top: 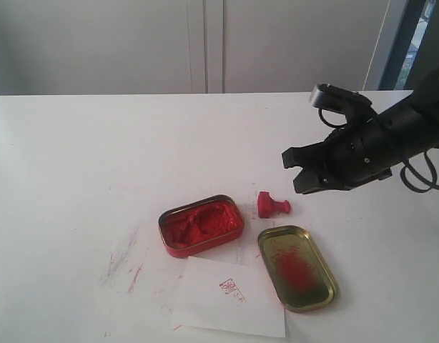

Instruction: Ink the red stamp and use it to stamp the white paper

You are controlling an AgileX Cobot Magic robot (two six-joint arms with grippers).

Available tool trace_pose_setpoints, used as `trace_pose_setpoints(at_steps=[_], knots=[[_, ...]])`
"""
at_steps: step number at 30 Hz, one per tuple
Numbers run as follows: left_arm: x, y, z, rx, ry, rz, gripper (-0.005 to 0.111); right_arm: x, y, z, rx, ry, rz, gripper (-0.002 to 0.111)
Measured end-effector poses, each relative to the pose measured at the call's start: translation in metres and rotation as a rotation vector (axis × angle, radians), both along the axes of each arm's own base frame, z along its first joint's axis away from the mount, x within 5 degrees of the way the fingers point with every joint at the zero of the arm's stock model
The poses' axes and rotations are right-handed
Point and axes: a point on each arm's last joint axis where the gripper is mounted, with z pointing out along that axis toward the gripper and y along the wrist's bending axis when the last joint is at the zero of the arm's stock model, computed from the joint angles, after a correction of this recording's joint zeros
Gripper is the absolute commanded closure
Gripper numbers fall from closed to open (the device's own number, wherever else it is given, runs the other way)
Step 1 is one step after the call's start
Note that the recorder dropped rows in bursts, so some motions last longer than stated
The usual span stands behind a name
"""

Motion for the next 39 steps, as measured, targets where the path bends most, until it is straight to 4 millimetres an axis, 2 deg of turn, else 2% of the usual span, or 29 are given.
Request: trace_pose_setpoints(at_steps=[9,18,39], knots=[[0.000,0.000,0.000,0.000,0.000,0.000,0.107,-0.004,-0.005,0.009,-0.064,-0.036,0.023,0.108],[0.000,0.000,0.000,0.000,0.000,0.000,0.107,-0.004,-0.015,0.010,-0.153,-0.034,-0.053,0.108],[0.000,0.000,0.000,0.000,0.000,0.000,0.107,0.000,-0.018,0.012,-0.169,-0.056,-0.114,0.108]])
